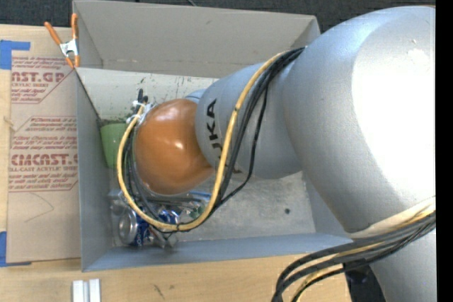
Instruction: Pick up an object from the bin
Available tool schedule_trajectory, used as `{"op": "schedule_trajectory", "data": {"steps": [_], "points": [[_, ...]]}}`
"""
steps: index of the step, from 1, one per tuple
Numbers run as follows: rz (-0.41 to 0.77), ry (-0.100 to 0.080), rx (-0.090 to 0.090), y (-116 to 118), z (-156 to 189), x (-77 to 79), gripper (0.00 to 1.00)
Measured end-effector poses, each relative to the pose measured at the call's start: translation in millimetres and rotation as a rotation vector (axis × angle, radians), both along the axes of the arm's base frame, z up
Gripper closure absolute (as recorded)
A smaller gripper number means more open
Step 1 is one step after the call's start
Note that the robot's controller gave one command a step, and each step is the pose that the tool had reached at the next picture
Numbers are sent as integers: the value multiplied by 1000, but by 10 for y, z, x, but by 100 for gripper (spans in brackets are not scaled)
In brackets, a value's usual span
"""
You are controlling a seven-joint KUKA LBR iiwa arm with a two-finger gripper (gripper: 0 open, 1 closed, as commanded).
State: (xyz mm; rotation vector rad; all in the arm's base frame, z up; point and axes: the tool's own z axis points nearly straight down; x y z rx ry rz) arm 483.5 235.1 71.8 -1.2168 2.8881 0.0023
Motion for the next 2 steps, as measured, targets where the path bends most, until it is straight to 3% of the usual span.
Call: {"op": "schedule_trajectory", "data": {"steps": [1, 2], "points": [[-2, 4, 0, 0, 0, -10, 100], [-16, -4, 0, -344, 1370, 325, 100]]}}
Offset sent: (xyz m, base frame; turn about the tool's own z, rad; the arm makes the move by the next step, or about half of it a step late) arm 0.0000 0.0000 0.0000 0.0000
